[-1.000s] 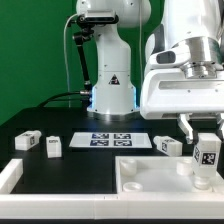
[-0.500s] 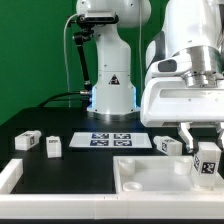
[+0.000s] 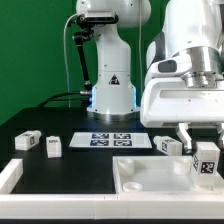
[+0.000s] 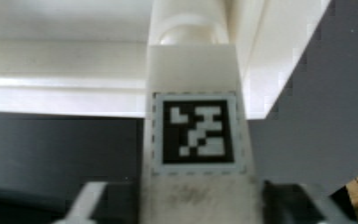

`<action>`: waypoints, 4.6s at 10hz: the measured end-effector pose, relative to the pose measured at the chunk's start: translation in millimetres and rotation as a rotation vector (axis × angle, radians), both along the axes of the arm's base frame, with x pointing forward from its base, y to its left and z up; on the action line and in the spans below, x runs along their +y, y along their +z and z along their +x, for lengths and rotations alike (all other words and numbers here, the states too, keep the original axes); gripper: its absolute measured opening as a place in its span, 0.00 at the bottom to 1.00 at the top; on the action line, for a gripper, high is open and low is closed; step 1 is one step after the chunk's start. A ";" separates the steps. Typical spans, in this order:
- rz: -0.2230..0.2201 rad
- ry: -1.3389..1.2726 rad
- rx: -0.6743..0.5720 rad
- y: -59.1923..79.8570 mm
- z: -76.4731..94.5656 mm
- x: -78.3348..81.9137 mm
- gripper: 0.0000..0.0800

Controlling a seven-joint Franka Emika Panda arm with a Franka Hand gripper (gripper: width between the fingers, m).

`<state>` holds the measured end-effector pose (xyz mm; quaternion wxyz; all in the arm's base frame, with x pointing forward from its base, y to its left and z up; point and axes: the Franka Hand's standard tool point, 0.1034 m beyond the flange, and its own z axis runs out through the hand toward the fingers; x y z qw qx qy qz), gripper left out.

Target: Assemble square table

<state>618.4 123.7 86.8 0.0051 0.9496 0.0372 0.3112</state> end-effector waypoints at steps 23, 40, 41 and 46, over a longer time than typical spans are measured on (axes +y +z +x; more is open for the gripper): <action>-0.017 -0.107 0.623 -6.8 3.1 -11.4 0.81; 0.594 -1.373 0.503 -11.9 7.5 -4.7 0.36; 0.583 -1.344 0.506 -12.5 7.3 -5.1 0.36; 0.347 -0.847 0.514 -11.8 8.0 -3.7 0.81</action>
Offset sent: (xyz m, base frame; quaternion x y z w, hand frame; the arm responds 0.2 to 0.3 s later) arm 0.0000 0.0000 0.0000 0.0000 0.0000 0.0000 1.0000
